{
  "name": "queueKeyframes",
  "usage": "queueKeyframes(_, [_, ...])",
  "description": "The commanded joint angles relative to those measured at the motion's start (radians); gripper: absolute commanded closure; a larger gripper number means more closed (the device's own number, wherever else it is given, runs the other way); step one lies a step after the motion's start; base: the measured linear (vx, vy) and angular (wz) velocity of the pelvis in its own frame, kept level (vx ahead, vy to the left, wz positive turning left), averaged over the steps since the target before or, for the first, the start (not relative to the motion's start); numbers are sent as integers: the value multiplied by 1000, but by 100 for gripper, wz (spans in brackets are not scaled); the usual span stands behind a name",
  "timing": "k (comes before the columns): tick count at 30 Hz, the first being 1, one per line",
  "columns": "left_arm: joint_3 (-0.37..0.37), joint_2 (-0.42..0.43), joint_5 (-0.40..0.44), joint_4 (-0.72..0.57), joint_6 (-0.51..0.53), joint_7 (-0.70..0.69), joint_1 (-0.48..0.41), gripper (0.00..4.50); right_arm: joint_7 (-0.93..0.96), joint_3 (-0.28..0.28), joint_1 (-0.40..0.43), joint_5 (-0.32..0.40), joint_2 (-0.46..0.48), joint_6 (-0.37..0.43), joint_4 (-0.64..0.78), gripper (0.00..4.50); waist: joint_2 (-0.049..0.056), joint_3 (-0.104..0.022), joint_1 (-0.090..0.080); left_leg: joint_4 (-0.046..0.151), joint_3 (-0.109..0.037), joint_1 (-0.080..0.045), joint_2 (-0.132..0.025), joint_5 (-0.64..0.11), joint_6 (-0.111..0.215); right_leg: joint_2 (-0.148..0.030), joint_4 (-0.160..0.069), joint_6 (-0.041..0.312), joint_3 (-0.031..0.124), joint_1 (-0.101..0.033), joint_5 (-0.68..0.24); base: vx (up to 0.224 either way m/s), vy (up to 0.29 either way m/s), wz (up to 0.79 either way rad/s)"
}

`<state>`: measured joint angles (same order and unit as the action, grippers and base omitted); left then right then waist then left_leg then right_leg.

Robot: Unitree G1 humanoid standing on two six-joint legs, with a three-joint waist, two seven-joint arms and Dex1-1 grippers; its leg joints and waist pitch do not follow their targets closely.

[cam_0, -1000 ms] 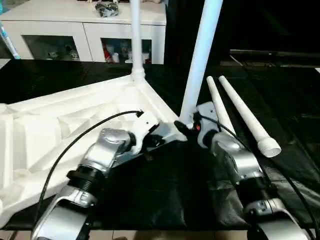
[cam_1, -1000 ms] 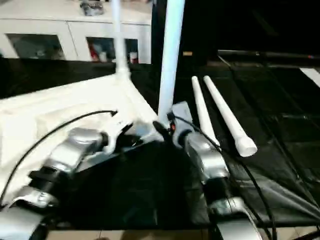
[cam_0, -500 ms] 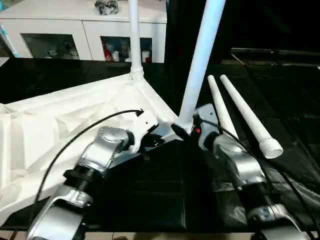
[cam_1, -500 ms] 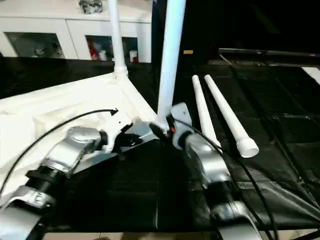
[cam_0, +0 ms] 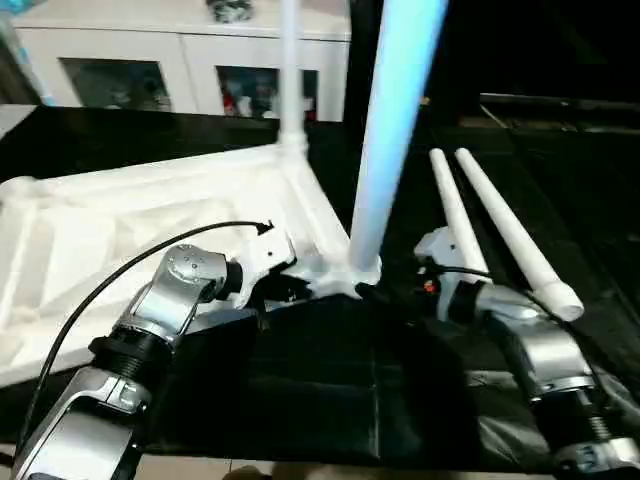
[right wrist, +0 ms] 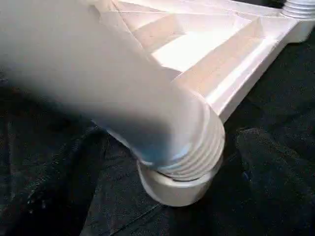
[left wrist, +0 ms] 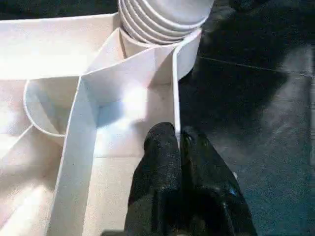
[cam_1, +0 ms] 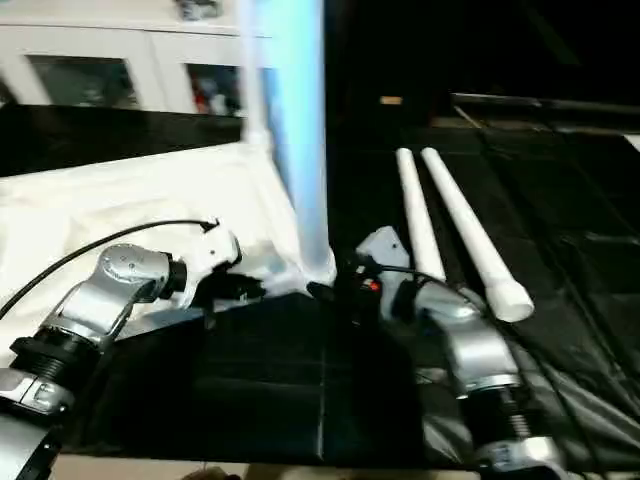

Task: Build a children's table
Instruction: Insert table leg to table base

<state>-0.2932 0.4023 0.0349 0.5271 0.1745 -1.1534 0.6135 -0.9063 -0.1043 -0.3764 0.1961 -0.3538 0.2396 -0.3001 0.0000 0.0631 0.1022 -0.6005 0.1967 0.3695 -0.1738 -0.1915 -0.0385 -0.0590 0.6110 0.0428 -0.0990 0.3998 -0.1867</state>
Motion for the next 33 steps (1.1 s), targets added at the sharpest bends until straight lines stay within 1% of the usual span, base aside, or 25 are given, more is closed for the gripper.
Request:
queueKeyframes(1, [-13, 6, -16, -32, -19, -32, 21, 450, -11, 10, -3, 16, -7, 4, 23, 5, 12, -76, -1, 64, -36, -17, -73, -139, 46, -108, -72, 201, 71, -60, -139, 0, 0, 0])
queueKeyframes(2, [-17, 9, -19, -44, -9, -41, 16, 450, -8, 13, -4, 23, 2, 10, 36, 5, 13, -76, -1, 64, -36, -16, -72, -142, 46, -108, -72, 200, 71, -61, -141, 0, 0, 0])
queueKeyframes(3, [-17, 9, -19, -44, -9, -41, 16, 450, -8, 13, -4, 23, 2, 10, 36, 5, 10, -77, -2, 64, -36, -15, -70, -141, 45, -108, -72, 197, 71, -62, -143, 0, 0, 0])
queueKeyframes(4, [-26, 14, -21, -74, 20, -52, 1, 450, 14, 10, -1, 37, 36, 35, 66, 5, 18, -77, -1, 65, -38, -17, -73, -142, 42, -109, -73, 199, 71, -61, -140, 0, 0, 0])
queueKeyframes(5, [-29, 15, -20, -83, 33, -52, -3, 450, 21, 4, 2, 37, 47, 37, 74, 5, 19, -78, -2, 65, -38, -16, -74, -139, 42, -109, -69, 204, 71, -61, -130, 0, 0, 0])
queueKeyframes(6, [-33, 16, -17, -91, 49, -52, -7, 450, 28, -5, 6, 34, 59, 35, 83, 5, 17, -78, -4, 65, -38, -16, -74, -142, 41, -107, -69, 207, 71, -59, -125, 0, 0, 0])
queueKeyframes(8, [-37, 14, -15, -101, 57, -51, -12, 450, 62, -11, 6, 26, 81, 46, 82, 5, 27, -78, -2, 65, -39, -18, -73, -145, 36, -107, -70, 209, 70, -58, -126, 0, 0, 0])
queueKeyframes(9, [-36, 10, -15, -108, 73, -45, -15, 450, 78, -21, 9, 20, 96, 50, 83, 5, 26, -77, -4, 67, -38, -19, -73, -148, 29, -106, -71, 210, 71, -57, -126, 0, 0, 0])
queueKeyframes(10, [-32, 1, -16, -116, 101, -33, -18, 450, 110, -37, 17, 8, 120, 64, 84, 5, 26, -77, -5, 68, -39, -19, -74, -159, 22, -106, -71, 211, 71, -57, -133, 0, 0, 0])
queueKeyframes(11, [-31, 1, -17, -117, 104, -32, -18, 450, 113, -38, 18, 7, 122, 65, 84, 5, 27, -76, -4, 68, -39, -20, -73, -166, 19, -107, -73, 209, 70, -56, -142, 0, 0, 0])
queueKeyframes(13, [-29, -3, -19, -120, 121, -27, -19, 450, 137, -49, 29, -5, 134, 66, 82, 5, 26, -75, -5, 70, -41, -20, -71, -185, 7, -108, -78, 197, 71, -59, -176, 0, 0, 0])
queueKeyframes(14, [-29, -2, -16, -119, 128, -24, -18, 450, 139, -52, 33, -7, 135, 65, 84, 5, 31, -75, -4, 69, -41, -20, -71, -185, 5, -109, -77, 195, 71, -59, -177, 0, 0, 0])
queueKeyframes(15, [-29, -2, -14, -118, 133, -21, -17, 450, 141, -53, 36, -7, 135, 65, 86, 5, 28, -75, -5, 69, -40, -20, -70, -186, 5, -108, -79, 191, 72, -59, -179, 0, 0, 0])
queueKeyframes(19, [-33, 6, -20, -137, 149, -30, -22, 450, 139, -50, 49, -17, 128, 67, 102, 5, 29, -76, -4, 68, -40, -17, -70, -166, 14, -108, -76, 185, 73, -61, -161, 0, 0, 0])
queueKeyframes(20, [-34, 7, -21, -142, 154, -31, -22, 450, 141, -46, 46, -18, 121, 63, 100, 5, 39, -76, -4, 67, -41, -17, -70, -166, 14, -108, -75, 186, 72, -59, -157, 0, 0, 0])
queueKeyframes(21, [-33, 6, -21, -148, 163, -31, -22, 450, 145, -42, 44, -16, 113, 59, 102, 5, 34, -77, -7, 68, -41, -17, -71, -165, 14, -106, -74, 189, 71, -61, -142, 0, 0, 0])
queueKeyframes(22, [-33, 5, -20, -150, 165, -31, -23, 450, 146, -40, 44, -14, 111, 59, 104, 5, 33, -77, -7, 66, -40, -17, -70, -162, 17, -106, -75, 193, 72, -61, -135, 0, 0, 0])
queueKeyframes(24, [-34, 5, -20, -154, 170, -31, -24, 450, 146, -38, 44, -13, 105, 58, 112, 5, 33, -76, -7, 65, -39, -16, -68, -158, 22, -106, -75, 194, 72, -62, -137, 0, 0, 0])
queueKeyframes(25, [-34, 5, -20, -154, 171, -30, -25, 450, 143, -37, 44, -13, 100, 56, 117, 5, 32, -76, -7, 64, -39, -15, -67, -156, 25, -106, -75, 193, 72, -63, -141, 0, 0, 0])
queueKeyframes(26, [-34, 5, -20, -155, 171, -30, -26, 450, 140, -38, 45, -15, 95, 48, 120, 5, 31, -76, -7, 64, -39, -15, -67, -153, 27, -106, -76, 191, 72, -63, -143, 0, 0, 0])
queueKeyframes(29, [-34, 6, -20, -161, 178, -30, -29, 450, 111, -49, 52, -17, 71, 16, 141, 5, 32, -75, -7, 64, -39, -14, -67, -152, 33, -106, -77, 183, 71, -62, -161, 0, 0, 0])
queueKeyframes(30, [-34, 6, -21, -163, 179, -30, -30, 450, 100, -50, 54, -16, 65, 9, 148, 5, 31, -76, -8, 64, -39, -14, -67, -153, 34, -105, -78, 181, 71, -62, -168, 0, 0, 0])
queueKeyframes(33, [-33, 8, -21, -166, 182, -31, -32, 450, 53, -74, 61, -33, 29, -31, 172, 5, 32, -76, -7, 63, -39, -13, -68, -151, 41, -105, -77, 179, 70, -62, -163, 0, 0, 0])
